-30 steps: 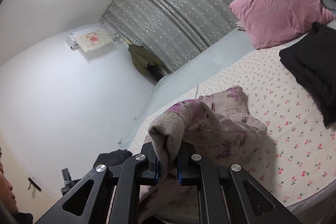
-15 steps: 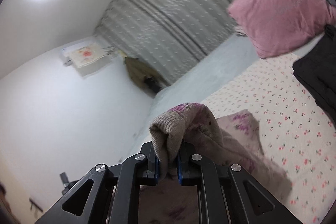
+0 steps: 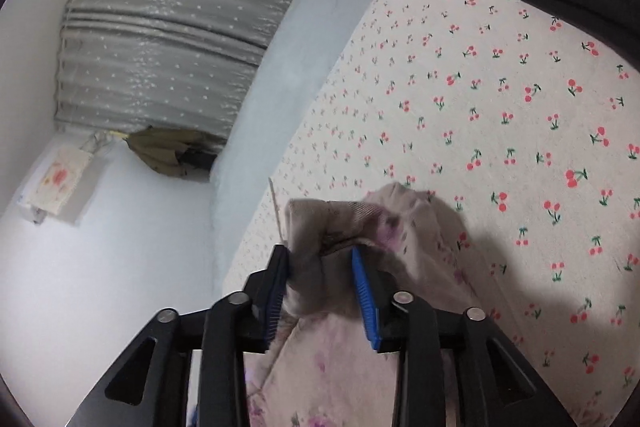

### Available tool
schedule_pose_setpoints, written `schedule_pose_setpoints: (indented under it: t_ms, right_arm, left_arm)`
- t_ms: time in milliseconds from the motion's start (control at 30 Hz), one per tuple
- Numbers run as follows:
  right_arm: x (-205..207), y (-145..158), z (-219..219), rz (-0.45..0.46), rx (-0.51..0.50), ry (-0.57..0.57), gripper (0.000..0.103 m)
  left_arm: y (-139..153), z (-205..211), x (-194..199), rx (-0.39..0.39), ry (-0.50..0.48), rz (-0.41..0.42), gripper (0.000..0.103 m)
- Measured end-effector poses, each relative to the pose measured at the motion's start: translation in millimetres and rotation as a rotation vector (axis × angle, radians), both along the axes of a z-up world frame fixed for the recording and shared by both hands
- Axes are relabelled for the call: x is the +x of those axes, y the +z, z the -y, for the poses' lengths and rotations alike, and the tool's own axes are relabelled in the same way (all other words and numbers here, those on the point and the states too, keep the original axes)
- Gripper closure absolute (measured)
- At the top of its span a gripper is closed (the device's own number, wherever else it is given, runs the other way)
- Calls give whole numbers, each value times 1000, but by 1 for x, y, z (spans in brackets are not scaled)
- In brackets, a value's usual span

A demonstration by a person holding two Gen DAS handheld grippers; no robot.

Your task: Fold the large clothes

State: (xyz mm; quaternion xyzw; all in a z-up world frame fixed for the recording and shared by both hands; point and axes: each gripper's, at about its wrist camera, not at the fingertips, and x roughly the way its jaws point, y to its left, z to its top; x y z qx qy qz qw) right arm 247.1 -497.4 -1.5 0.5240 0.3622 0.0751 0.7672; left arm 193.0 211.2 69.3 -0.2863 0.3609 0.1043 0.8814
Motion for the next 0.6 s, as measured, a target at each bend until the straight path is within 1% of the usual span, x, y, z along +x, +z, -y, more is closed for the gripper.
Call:
schedule_pose_setpoints:
  t_ms: [33,67,100,133,167,200,233,267,367,400,467,500,533,567,600]
  right_arm:
    - [-3,-1,5,15,3,-9,57]
    - [-7,-1,11,25,-3,-20,48]
    - [-13,0,17,32,-28,-40,43]
    - [-19,2,20,39,-65,-55,42]
    - [-25,4,22,49,-139,-63,41]
    - [-27,7,20,53,-191,-52,41]
    - [-28,9,16,55,-275,-9,41]
    - [-27,9,10,54,-325,33,41]
    - [-22,13,-15,84,-472,176,41]
    - [-19,17,-24,103,-515,222,41]
    - [-12,17,-46,136,-586,323,41]
    - [-9,13,-57,142,-630,364,41]
    - [-5,10,-65,138,-676,389,41]
    - [-2,5,-74,125,-739,404,48]
    - [0,2,-81,115,-781,403,69]
  left_arm:
    - [-10,-3,-2,-12,-10,-41,37]
    - [-19,-6,-5,-36,-16,-66,37]
    - [-27,-7,-8,-56,-27,-84,37]
    - [-32,-5,-11,-63,-33,-96,37]
    - [-37,-2,-13,-57,-41,-106,37]
    - [-39,3,-10,-43,-58,-118,37]
    - [-41,7,-8,-33,-74,-128,37]
    - [-45,14,-5,-25,-108,-142,37]
    - [-57,36,7,-62,-236,-187,37]
    - [-58,38,11,-61,-252,-191,37]
    - [-64,55,17,-6,-291,-200,37]
    - [-67,62,22,22,-312,-203,39]
    - [-71,65,27,53,-320,-212,46]
    - [-75,68,30,73,-320,-223,67]
    - [-77,71,32,81,-312,-233,77]
